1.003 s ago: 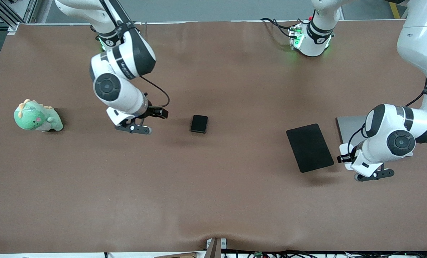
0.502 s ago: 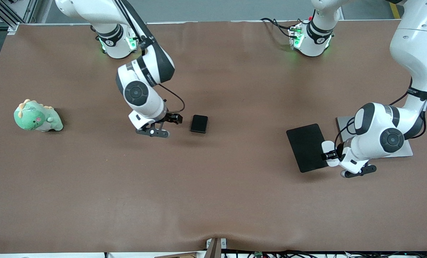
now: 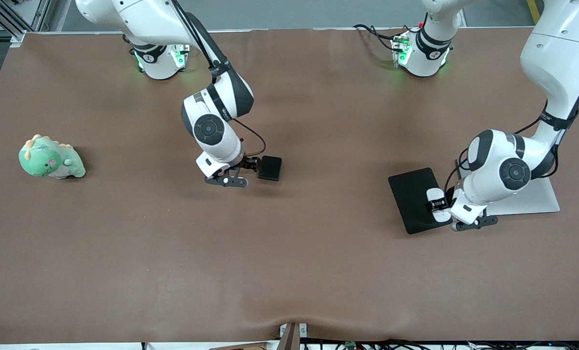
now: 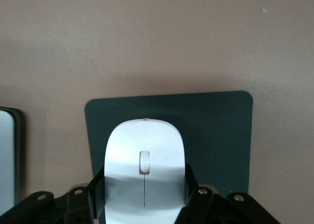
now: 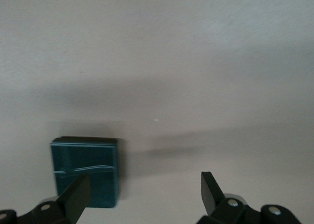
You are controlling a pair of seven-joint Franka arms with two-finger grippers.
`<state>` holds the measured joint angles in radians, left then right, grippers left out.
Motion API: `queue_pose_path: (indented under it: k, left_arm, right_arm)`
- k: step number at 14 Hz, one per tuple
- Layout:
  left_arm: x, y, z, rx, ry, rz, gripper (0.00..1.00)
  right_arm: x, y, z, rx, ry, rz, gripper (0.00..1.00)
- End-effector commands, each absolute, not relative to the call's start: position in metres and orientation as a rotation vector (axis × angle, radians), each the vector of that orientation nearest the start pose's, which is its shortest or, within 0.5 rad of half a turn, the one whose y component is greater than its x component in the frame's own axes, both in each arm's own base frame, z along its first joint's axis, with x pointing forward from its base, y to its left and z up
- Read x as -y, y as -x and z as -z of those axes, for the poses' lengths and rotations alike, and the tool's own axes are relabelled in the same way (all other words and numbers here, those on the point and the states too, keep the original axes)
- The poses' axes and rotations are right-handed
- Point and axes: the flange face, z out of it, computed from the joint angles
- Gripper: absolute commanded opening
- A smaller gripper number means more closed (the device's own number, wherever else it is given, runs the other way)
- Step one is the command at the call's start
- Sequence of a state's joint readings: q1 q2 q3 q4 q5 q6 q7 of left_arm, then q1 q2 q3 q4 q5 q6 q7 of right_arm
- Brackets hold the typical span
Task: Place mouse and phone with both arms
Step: 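Lower the mouse onto the pad while the right gripper grasps the phone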
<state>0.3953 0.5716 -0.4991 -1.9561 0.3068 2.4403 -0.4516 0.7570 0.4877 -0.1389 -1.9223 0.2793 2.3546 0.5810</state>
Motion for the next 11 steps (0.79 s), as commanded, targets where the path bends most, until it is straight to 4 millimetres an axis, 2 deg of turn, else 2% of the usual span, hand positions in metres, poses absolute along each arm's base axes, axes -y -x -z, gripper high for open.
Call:
queue_pose_path:
  k: [1,3,9,10,11]
  left_arm:
    - [0.06,-0.604,-0.222,0.283,3.204,0.001,0.0]
    - [0.067,-0.604,-0.219,0.267,3.216,0.012,0.0]
    - [0.078,-0.599,-0.199,0.249,3.248,0.028,0.0]
    - [0.084,-0.597,-0.196,0.235,3.252,0.023,0.06]
    - [0.085,-0.597,-0.196,0.235,3.253,0.025,0.19]
  right_arm:
    - [-0.386,-0.495,-0.208,-0.304,2.99,-0.14,1.0]
    - [-0.392,-0.491,-0.197,-0.303,2.99,-0.134,1.0]
    - [-0.406,-0.482,-0.194,-0.356,2.94,-0.158,1.0]
    - [-0.407,-0.481,-0.193,-0.361,2.936,-0.157,1.0]
    - [-0.408,-0.48,-0.189,-0.365,2.935,-0.152,1.0]
